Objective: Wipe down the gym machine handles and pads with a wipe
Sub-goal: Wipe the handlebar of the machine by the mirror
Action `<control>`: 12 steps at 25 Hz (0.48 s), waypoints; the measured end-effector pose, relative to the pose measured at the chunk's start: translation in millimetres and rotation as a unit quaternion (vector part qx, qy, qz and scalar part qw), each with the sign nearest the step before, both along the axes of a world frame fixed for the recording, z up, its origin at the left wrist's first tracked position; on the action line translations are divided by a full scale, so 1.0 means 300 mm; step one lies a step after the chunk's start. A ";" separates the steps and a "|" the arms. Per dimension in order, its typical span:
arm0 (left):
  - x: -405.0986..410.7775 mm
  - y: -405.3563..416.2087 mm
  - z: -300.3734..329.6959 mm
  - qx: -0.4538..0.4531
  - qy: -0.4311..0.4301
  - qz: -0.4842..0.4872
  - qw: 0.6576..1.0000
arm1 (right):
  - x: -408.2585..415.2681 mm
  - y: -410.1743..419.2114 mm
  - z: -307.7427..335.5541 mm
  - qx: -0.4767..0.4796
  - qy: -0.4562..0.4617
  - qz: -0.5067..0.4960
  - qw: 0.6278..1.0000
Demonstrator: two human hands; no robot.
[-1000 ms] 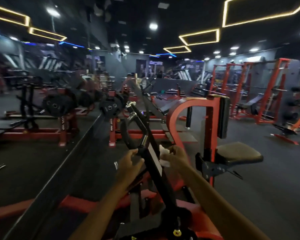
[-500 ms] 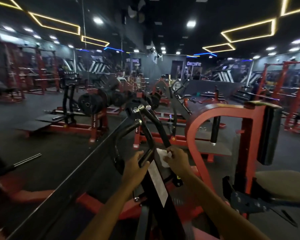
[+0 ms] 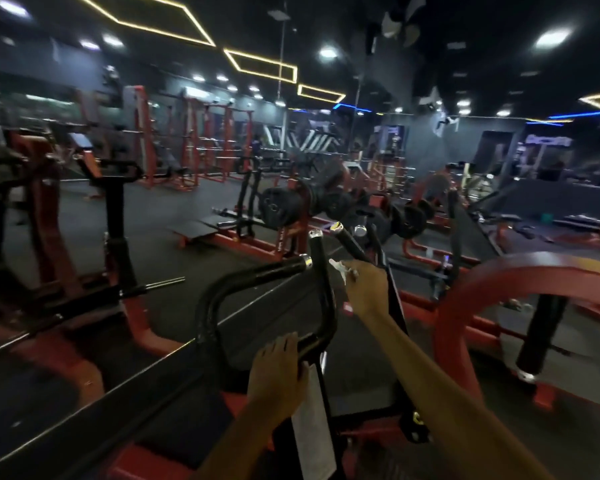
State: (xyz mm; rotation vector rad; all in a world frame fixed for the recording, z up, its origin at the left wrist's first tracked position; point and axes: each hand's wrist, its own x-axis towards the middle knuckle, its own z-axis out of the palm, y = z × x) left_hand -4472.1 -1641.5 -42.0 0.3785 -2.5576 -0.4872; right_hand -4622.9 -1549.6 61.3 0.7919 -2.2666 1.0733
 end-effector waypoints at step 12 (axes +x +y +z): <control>-0.035 0.117 -0.108 -0.158 -0.055 0.202 0.965 | -0.344 -0.198 0.043 0.182 0.194 0.119 0.957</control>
